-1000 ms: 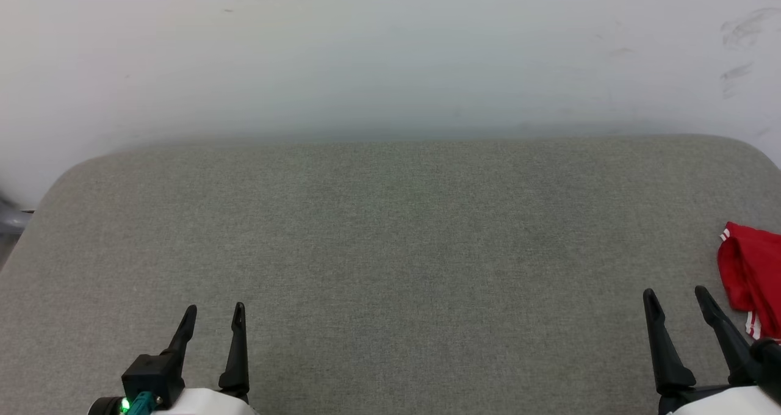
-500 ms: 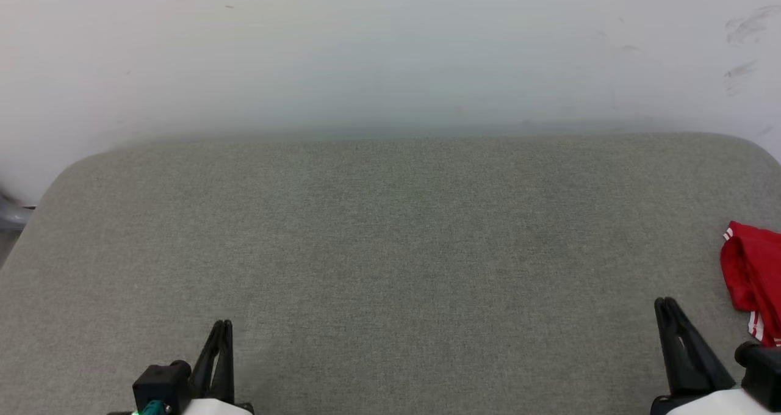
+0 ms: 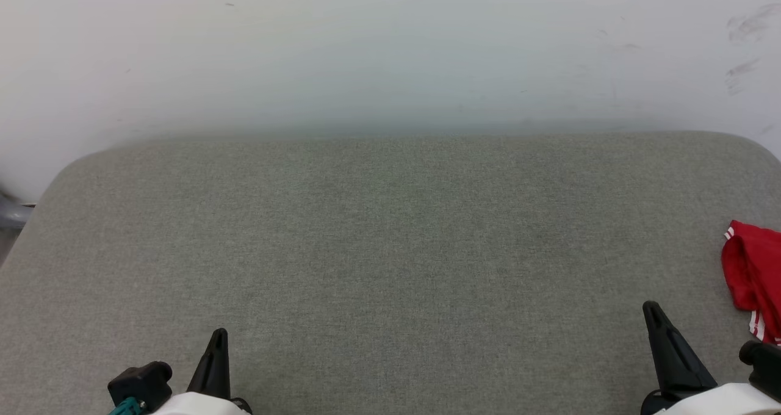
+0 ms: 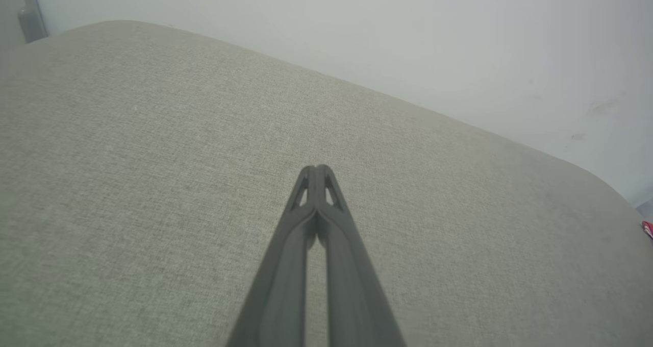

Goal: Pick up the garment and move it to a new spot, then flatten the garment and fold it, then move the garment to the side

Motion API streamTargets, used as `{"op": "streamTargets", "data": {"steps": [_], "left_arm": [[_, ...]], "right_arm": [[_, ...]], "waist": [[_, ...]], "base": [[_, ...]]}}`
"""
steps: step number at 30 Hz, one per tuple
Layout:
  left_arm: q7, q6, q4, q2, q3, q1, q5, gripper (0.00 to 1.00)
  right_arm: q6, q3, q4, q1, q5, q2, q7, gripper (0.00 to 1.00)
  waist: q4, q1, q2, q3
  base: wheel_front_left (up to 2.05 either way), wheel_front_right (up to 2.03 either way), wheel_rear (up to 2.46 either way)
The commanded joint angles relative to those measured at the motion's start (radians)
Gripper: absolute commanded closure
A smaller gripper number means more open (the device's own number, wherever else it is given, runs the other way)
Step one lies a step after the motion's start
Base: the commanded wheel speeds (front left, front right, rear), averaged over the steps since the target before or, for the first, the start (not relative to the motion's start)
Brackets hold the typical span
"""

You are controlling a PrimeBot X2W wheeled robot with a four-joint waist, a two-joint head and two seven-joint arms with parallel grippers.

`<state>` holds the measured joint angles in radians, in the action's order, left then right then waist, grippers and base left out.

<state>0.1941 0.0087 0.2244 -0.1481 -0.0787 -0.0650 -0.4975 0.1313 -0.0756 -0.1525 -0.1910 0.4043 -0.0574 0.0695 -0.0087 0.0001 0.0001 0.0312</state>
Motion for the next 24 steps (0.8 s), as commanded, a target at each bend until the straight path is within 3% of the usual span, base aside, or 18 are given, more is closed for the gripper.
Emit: {"op": "streamTargets", "data": {"steps": [1,24], "left_arm": [[-0.007,-0.004,-0.012,-0.001,0.012,0.033,-0.032,1.0],[-0.098,-0.047,-0.004,0.029,0.067,0.078,-0.361,1.0]], "right_arm": [[0.0,0.002,-0.004,0.034,0.038,-0.01,-0.007,1.0],[0.0,0.014,0.116,0.116,0.413,-0.023,-0.011,1.0]], "waist": [[0.0,0.0,-0.0001,0.0],[0.002,0.0,-0.0001,-0.007]], "base": [[0.0,0.0,0.0],[0.0,0.0,0.0]]}}
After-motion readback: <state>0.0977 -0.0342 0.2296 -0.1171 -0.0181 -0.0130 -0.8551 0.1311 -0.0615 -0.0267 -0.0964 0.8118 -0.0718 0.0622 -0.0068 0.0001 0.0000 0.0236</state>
